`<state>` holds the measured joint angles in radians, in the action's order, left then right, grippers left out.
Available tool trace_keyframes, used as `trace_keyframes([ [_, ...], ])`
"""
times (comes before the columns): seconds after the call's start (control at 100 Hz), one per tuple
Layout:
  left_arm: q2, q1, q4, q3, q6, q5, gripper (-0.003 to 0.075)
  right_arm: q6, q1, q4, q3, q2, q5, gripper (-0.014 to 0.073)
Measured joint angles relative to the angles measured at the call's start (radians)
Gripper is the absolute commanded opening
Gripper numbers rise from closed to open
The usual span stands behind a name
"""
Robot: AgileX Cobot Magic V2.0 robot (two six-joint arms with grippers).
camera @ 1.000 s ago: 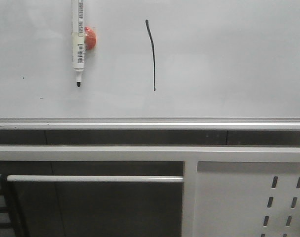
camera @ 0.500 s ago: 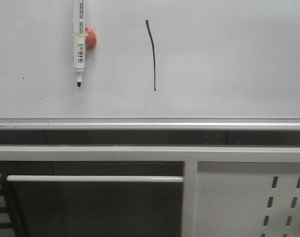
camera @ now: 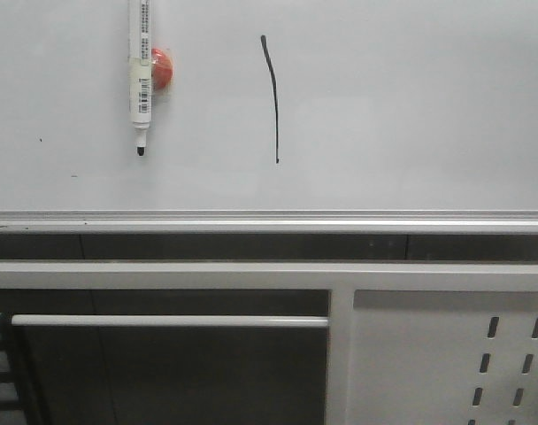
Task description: Write number 1 on whiteboard
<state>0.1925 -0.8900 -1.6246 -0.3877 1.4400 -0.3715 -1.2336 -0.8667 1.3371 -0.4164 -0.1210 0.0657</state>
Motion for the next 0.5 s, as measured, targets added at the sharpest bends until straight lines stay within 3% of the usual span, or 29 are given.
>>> trace_keyframes([
  [0.33,0.000,0.000,0.000,0.000,0.008,0.000,-0.0018,0.000,0.000,0.002,0.000,0.000,0.002,-0.0051],
  [0.5,-0.002,0.000,0.015,0.001,0.055,-0.062,-0.0018,0.000,0.000,0.002,0.000,0.000,0.003,-0.0051],
])
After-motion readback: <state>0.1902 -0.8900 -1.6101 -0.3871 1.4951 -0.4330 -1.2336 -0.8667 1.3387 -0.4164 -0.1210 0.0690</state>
